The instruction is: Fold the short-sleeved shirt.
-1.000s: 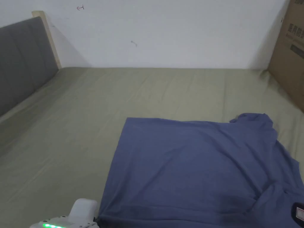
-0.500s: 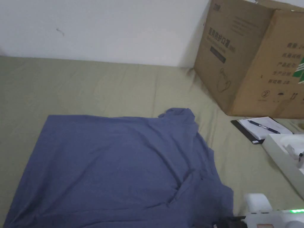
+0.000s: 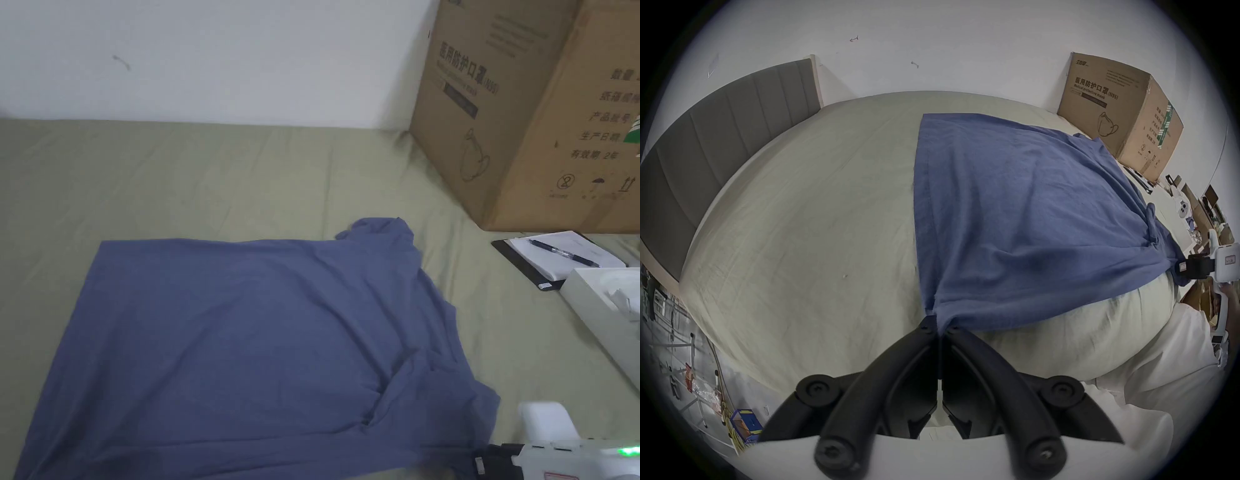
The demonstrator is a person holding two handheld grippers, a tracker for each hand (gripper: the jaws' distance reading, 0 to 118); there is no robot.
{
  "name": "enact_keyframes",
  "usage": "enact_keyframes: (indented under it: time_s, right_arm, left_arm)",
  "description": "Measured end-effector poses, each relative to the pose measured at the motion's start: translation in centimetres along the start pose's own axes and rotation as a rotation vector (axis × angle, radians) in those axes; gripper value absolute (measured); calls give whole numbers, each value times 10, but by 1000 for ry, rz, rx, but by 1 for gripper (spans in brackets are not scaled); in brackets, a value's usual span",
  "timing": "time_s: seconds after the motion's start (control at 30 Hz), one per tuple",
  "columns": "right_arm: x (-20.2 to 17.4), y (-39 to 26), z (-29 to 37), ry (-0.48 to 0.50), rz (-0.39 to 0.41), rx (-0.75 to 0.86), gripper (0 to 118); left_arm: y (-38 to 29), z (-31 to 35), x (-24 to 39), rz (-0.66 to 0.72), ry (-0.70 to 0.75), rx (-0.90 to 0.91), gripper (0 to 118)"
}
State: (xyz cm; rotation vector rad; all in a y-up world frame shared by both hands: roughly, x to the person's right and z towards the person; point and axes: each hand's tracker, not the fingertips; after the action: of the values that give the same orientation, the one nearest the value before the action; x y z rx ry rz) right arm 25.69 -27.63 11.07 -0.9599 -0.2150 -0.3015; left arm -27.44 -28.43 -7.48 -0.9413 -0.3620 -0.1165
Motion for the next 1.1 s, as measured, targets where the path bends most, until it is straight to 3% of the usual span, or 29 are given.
enact_keyframes:
  time_s: [0.2, 0.57, 0.73, 0.83, 1.03, 1.1]
  right_arm:
    - [-8, -7, 12, -12, 91, -3, 8]
    - [-17, -2, 56, 25, 46, 5, 8]
    - [-24, 56, 58, 16, 55, -50, 8]
    - [-21, 108, 42, 45, 0, -121, 8]
    - [-10, 197, -44, 21, 23, -303, 8]
    - [-8, 213, -77, -6, -6, -335, 8]
  left_arm:
    - [-3, 10, 3, -24, 19, 15, 0]
    - [23, 36, 3, -67, 23, 59, 0]
    - [80, 16, 2, -164, 31, 9, 0]
    - [123, -13, -2, -173, 27, -39, 0]
    - [178, -89, -2, -120, 5, -144, 0]
    - [184, -112, -3, -96, -8, -174, 12]
